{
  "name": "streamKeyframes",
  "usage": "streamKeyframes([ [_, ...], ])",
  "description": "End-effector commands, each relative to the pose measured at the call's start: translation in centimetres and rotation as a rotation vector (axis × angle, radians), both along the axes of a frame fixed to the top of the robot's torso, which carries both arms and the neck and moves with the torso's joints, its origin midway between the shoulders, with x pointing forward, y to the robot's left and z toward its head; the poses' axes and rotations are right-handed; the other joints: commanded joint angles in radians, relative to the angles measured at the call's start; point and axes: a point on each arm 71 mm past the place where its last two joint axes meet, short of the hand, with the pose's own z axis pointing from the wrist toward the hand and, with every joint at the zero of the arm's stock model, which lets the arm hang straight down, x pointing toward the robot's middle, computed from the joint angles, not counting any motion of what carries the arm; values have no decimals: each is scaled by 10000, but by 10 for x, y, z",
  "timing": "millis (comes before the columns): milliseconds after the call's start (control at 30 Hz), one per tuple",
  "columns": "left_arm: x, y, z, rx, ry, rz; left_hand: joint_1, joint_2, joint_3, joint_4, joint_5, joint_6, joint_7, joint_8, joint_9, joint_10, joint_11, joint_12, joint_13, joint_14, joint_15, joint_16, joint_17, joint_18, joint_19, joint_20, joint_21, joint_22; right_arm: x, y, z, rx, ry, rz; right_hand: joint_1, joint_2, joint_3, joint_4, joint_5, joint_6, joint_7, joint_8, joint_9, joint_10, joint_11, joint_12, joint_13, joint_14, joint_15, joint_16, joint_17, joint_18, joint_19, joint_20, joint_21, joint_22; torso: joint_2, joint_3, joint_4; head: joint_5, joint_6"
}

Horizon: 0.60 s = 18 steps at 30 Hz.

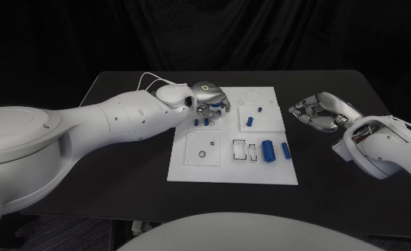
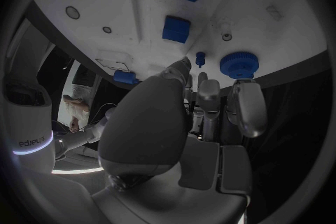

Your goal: Assemble the parts on the task board

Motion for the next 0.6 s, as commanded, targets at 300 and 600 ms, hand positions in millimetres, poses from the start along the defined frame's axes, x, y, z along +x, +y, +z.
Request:
streamKeyframes([
  [300,4,2,-7,279,134,429,-54,21,31,-123,23,142,21,58,-54,-121,27,-8,4,-92,50,-61,-146,-4,-28,17,-178,1613,-1,-1,-1,-26,89,-56,-36,-91,42,-27,43,19,25,7,8,45,12,30,-8,84,-19,17,325,97,57,5,40,1165,-8,4,3,-34,-1],
  [600,6,1,-10,297,78,530,-36,52,84,-181,85,142,23,39,-93,-223,32,-40,-17,-145,56,-102,-229,5,-49,22,-234,1603,-1,-1,-1,-43,142,-46,-41,-91,46,-26,48,1,29,-4,4,33,14,21,-22,81,-20,8,316,101,49,3,14,1159,-13,7,-5,20,-1],
])
